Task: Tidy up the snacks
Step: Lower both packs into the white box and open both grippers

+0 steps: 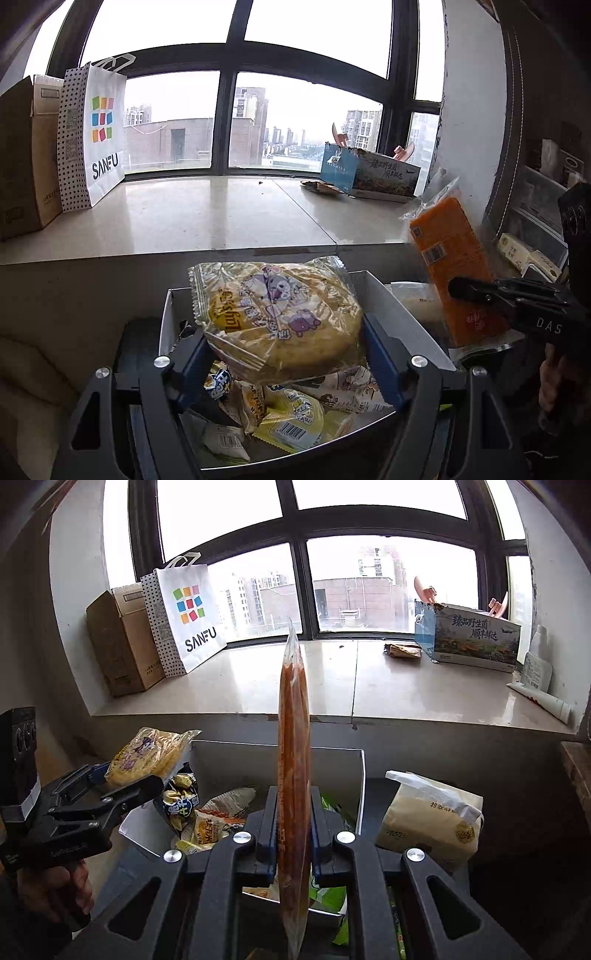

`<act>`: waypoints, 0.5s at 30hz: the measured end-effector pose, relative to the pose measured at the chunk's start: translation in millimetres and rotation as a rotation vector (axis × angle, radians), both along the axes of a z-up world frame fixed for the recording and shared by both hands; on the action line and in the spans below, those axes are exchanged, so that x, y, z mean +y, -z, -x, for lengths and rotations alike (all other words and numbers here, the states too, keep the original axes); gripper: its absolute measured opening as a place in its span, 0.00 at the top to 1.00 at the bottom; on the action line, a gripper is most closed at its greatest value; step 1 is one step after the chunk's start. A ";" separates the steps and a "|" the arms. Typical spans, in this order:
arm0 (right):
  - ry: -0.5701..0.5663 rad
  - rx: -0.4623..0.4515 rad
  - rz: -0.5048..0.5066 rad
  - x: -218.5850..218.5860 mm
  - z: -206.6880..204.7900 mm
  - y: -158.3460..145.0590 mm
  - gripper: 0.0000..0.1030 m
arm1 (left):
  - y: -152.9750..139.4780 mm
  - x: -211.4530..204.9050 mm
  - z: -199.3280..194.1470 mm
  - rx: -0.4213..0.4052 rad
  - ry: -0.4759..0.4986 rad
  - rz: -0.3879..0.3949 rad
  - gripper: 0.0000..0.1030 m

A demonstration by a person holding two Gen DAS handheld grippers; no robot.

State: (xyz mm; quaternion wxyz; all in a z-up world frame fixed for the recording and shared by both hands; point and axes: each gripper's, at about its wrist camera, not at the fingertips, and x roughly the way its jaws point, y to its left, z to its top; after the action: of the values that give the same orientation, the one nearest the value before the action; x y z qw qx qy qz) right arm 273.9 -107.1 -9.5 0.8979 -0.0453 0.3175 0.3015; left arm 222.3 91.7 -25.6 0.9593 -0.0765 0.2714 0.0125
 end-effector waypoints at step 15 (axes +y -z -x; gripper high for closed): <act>0.015 -0.047 0.137 24.2 -23.1 20.3 0.00 | 29.2 11.5 -5.3 0.128 -0.040 0.019 0.00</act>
State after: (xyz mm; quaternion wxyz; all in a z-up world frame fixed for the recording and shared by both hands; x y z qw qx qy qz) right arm 297.0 -82.8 -29.8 0.9022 -0.1114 0.3165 0.2711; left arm 227.6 103.1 -54.8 0.9388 -0.0898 0.3309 0.0339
